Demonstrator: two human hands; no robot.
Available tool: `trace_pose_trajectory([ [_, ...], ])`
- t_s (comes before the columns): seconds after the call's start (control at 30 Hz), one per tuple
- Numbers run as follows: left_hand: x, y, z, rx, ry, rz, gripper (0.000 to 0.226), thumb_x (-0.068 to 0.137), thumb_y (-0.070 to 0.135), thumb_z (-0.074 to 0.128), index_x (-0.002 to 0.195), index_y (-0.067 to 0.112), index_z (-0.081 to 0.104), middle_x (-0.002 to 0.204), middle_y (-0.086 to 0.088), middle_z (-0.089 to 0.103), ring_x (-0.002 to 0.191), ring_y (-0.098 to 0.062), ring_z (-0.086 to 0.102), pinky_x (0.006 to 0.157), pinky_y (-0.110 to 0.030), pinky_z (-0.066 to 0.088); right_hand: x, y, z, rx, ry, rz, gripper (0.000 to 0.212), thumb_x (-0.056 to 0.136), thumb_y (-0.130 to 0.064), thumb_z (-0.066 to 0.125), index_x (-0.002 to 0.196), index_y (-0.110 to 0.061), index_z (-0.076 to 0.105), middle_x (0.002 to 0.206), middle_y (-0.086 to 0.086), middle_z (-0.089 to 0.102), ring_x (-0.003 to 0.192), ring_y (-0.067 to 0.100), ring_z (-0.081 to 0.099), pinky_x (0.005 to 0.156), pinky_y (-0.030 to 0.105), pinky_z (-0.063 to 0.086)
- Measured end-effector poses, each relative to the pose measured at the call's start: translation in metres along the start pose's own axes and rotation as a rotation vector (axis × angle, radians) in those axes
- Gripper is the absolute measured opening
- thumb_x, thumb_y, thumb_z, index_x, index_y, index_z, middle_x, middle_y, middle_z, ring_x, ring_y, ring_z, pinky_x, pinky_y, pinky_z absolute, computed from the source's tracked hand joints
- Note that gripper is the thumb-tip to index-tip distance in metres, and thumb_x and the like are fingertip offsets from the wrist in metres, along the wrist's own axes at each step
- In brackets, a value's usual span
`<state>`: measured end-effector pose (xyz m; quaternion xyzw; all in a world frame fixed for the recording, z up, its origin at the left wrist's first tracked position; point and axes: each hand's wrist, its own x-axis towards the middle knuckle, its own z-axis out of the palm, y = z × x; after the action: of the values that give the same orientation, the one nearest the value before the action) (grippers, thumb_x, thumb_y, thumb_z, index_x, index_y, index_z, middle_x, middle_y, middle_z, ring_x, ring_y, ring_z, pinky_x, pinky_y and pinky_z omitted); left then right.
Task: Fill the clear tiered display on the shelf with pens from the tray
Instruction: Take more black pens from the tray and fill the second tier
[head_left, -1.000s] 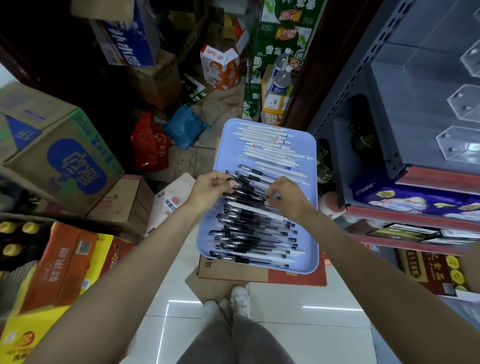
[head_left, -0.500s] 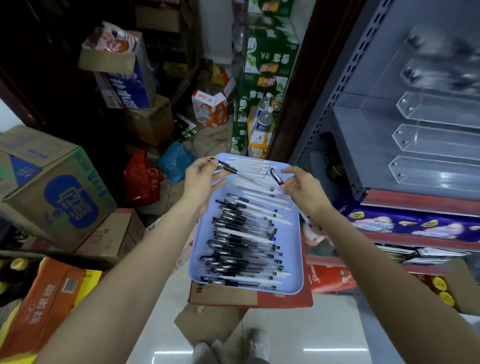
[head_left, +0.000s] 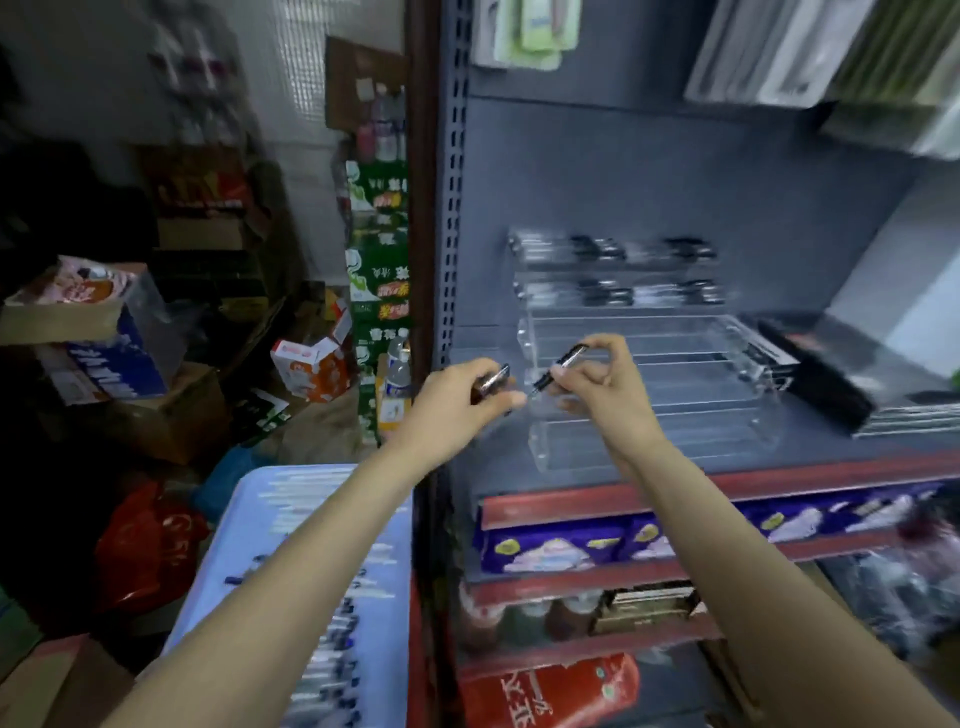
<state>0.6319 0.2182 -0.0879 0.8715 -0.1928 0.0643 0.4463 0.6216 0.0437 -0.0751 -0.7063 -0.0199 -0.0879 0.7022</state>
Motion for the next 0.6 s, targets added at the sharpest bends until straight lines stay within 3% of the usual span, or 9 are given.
trace_pose_trajectory([
  [0.1,0.036,0.035,0.038,0.000,0.063,0.029,0.006,0.082,0.023,0.069,0.082,0.018,0.068,0.062,0.018,0.058,0.058,0.006,0.050,0.057,-0.011,0.035,0.024,-0.011,-0.071,0.070,0.068,-0.042,0.028,0.088,-0.002,0.059,0.096,-0.017,0.038,0.074,0.007,0.062,0.057,0.006,0.064,0.062,0.015,0.054],
  [0.17,0.059,0.057,0.062,-0.001,0.085,0.025,0.004,0.081,0.020,0.071,0.082,0.017,0.069,0.065,0.021,0.060,0.060,0.010,0.052,0.058,-0.006,0.036,0.041,-0.015,-0.113,0.102,0.068,-0.049,0.029,0.088,-0.001,0.060,0.091,-0.020,0.038,0.074,0.009,0.061,0.055,0.004,0.064,0.062,0.014,0.054],
  [0.23,0.080,0.079,0.085,0.002,0.083,0.025,0.004,0.080,0.020,0.072,0.083,0.021,0.069,0.073,0.017,0.065,0.068,0.007,0.056,0.061,-0.004,0.037,0.058,-0.019,-0.149,0.131,0.063,-0.046,0.029,0.087,0.001,0.059,0.089,-0.019,0.038,0.075,0.010,0.061,0.057,0.005,0.066,0.064,0.014,0.054],
  [0.37,0.115,0.111,0.117,0.069,0.138,0.021,0.003,0.084,0.017,0.068,0.082,0.019,0.070,0.062,0.016,0.056,0.059,0.002,0.047,0.054,-0.005,0.035,0.083,-0.028,-0.200,0.119,0.023,-0.057,0.026,0.087,0.003,0.059,0.085,-0.017,0.042,0.076,0.009,0.061,0.059,0.004,0.067,0.064,0.014,0.055],
  [0.53,0.157,0.130,0.130,0.152,0.185,0.034,0.006,0.085,0.015,0.066,0.082,0.019,0.070,0.072,0.006,0.064,0.066,-0.001,0.052,0.056,-0.004,0.034,0.125,-0.032,-0.245,-0.314,0.041,-0.139,0.008,0.082,-0.009,0.069,0.080,-0.015,0.064,0.079,0.003,0.068,0.072,0.008,0.066,0.076,0.025,0.055],
  [0.6,0.174,0.133,0.130,0.188,0.192,0.027,0.006,0.086,0.014,0.066,0.083,0.018,0.071,0.074,0.005,0.065,0.067,0.000,0.051,0.058,-0.003,0.034,0.142,-0.037,-0.254,-0.508,0.055,-0.215,0.004,0.081,-0.013,0.071,0.085,-0.014,0.071,0.079,-0.006,0.067,0.070,-0.002,0.062,0.072,0.013,0.048],
])
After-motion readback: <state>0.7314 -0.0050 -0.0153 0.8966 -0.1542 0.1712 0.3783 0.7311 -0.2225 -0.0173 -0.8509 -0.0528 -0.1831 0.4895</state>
